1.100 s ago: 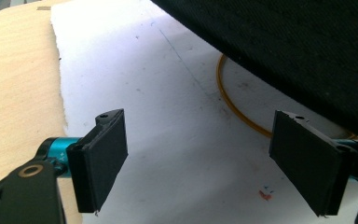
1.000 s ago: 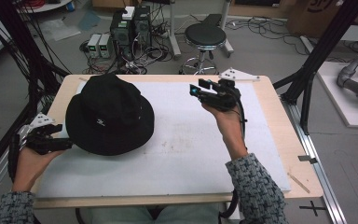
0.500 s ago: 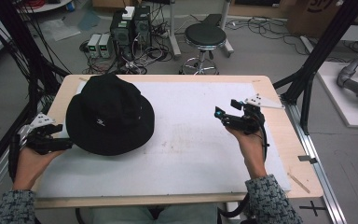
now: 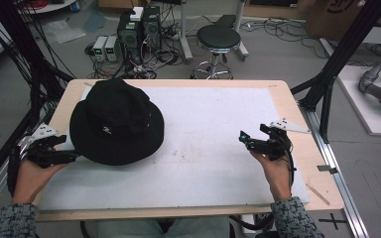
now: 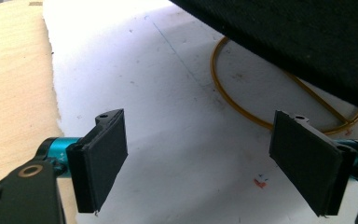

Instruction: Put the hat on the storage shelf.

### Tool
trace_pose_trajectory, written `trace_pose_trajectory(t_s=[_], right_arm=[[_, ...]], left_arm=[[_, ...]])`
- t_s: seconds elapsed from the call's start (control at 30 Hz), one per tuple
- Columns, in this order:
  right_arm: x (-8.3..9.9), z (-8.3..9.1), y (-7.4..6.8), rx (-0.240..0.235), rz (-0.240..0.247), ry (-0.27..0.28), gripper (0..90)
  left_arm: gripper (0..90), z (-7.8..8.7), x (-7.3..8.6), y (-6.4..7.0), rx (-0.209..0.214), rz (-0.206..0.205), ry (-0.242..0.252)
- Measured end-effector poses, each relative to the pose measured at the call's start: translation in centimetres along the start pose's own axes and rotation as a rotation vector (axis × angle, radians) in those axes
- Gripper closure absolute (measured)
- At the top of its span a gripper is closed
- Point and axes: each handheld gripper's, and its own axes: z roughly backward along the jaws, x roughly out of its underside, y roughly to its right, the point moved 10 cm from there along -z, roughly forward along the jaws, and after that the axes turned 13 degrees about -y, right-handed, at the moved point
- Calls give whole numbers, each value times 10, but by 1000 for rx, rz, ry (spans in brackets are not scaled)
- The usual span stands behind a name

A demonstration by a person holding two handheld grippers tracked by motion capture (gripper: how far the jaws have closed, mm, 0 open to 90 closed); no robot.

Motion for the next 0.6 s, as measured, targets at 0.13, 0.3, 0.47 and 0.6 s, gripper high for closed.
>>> trace_pose_trajectory(t_s=[0.13, 0.3, 0.47, 0.6], right_arm=[[8, 2, 15, 31, -33, -2, 114], [12, 5, 21, 32, -78, -4, 114], [11, 4, 21, 29, -68, -4, 114], [12, 3, 21, 28, -68, -9, 114]], left_arm=[[191, 2, -2, 3, 4, -8, 7], [191, 2, -2, 5, 6, -13, 5], [191, 2, -1, 6, 6, -14, 4], [191, 2, -1, 5, 6, -13, 4]])
